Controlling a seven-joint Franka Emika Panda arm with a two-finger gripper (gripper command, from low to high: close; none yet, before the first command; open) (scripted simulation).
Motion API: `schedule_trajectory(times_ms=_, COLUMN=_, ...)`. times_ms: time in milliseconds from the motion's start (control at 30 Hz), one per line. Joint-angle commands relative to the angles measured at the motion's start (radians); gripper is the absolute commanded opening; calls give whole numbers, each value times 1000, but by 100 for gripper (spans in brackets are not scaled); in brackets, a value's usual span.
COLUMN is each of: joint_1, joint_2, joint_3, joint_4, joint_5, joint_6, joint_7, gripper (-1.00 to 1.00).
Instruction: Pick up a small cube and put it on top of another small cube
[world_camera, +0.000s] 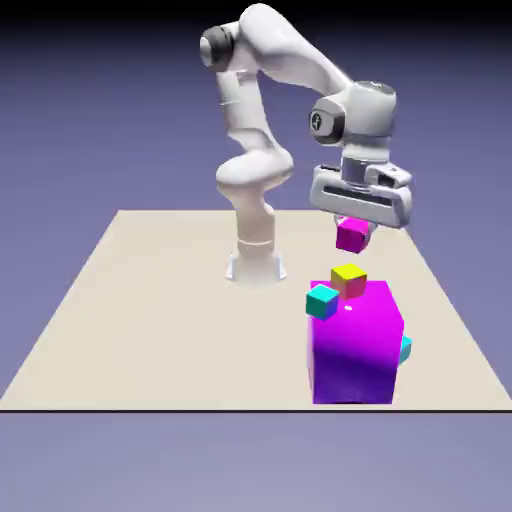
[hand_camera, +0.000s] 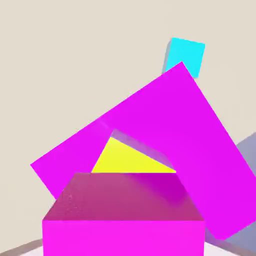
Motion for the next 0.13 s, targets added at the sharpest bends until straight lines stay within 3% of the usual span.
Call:
schedule_trajectory(times_ms=0, joint_1=-1, joint_2=9, joint_3=-3, joint_4=-10, joint_5=1, joint_6=20, joint_7=-1, gripper=-100)
schedule_trajectory(times_ms=33, joint_1=-1, joint_2=9, joint_3=-3, joint_4=-10, joint_5=1, joint_6=20, joint_7=-1, gripper=100)
schedule_trajectory(times_ms=100, joint_1=1, joint_2=-11, joint_3=3, joint_4=13, joint_5=1, joint_6=-24, joint_7=0, gripper=100)
